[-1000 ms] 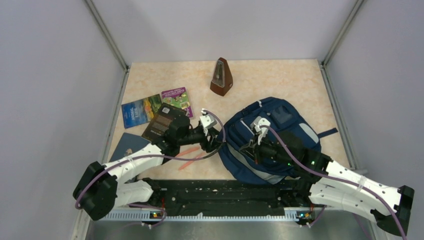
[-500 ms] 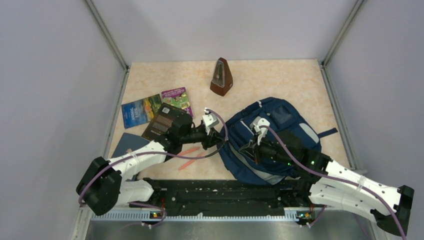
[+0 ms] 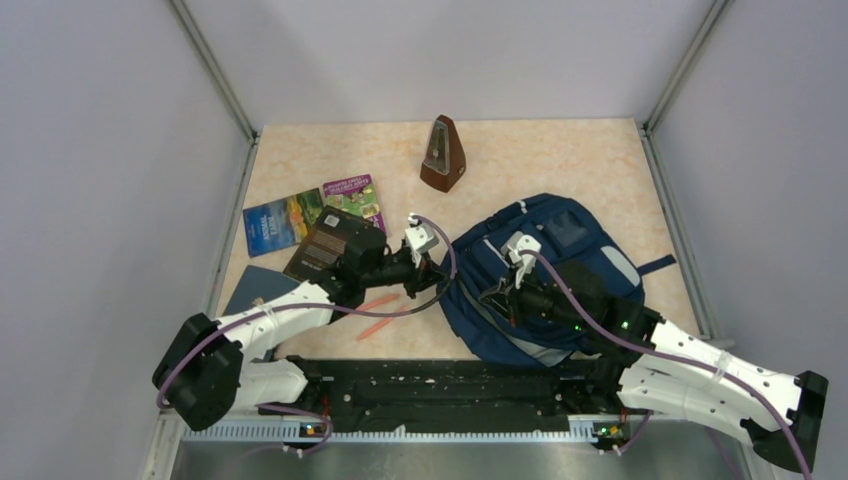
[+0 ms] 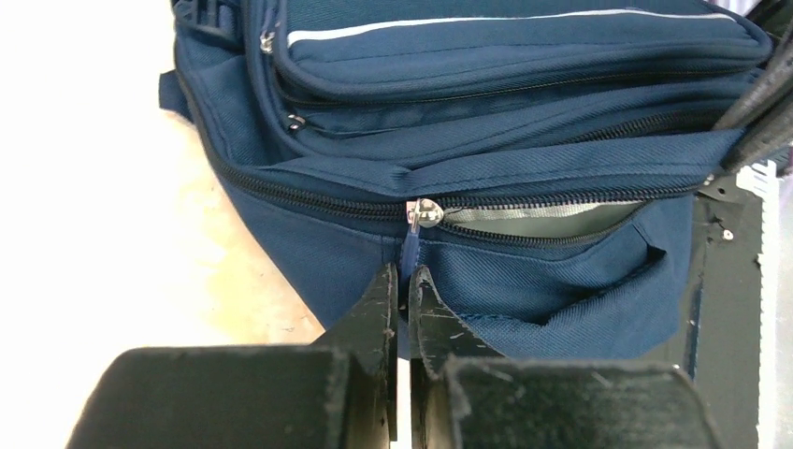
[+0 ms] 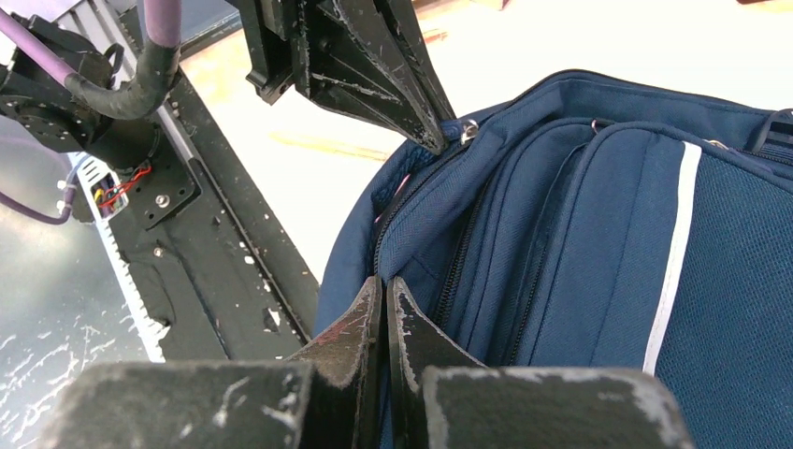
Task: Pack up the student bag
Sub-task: Unzip the student bag at the center of the board.
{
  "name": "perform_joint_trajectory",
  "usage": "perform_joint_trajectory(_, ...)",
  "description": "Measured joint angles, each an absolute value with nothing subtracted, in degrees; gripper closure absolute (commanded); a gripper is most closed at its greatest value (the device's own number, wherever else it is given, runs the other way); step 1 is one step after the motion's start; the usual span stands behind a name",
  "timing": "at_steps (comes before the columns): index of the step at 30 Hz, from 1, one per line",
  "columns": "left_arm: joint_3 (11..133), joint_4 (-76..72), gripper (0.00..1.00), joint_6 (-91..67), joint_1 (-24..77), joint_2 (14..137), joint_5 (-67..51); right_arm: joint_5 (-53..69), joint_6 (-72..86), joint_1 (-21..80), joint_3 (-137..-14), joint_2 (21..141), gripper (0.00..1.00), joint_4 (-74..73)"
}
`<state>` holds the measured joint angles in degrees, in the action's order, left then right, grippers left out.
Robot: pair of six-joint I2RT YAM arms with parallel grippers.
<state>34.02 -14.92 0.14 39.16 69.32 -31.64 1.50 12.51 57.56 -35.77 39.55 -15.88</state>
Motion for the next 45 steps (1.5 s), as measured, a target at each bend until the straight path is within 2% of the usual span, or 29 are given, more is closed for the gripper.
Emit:
perform_joint_trajectory(9,35.7,-12.6,1.0,-3.2,39.8,69.3,-21.8,0.4,12.4,57.2,-35.8,40.2,1.0,-15.3)
perform_joint_trajectory(24,44.1,-5.8,1.0,-5.1,40.2,74.5,-15.3,0.4,12.4,56.7,-35.8,41.4,1.0,-14.1)
perform_joint_trajectory(37,48.8,1.0,1.0,2.4,39.4,74.0,-21.7,4.0,12.6,56.7,-35.8,42.0,1.0,-14.2)
perform_joint_trajectory(45,49.5,2.0,0.94,3.6,39.2,75.0,-23.3,4.7,12.8,56.7,-35.7,42.0,1.0,-14.2)
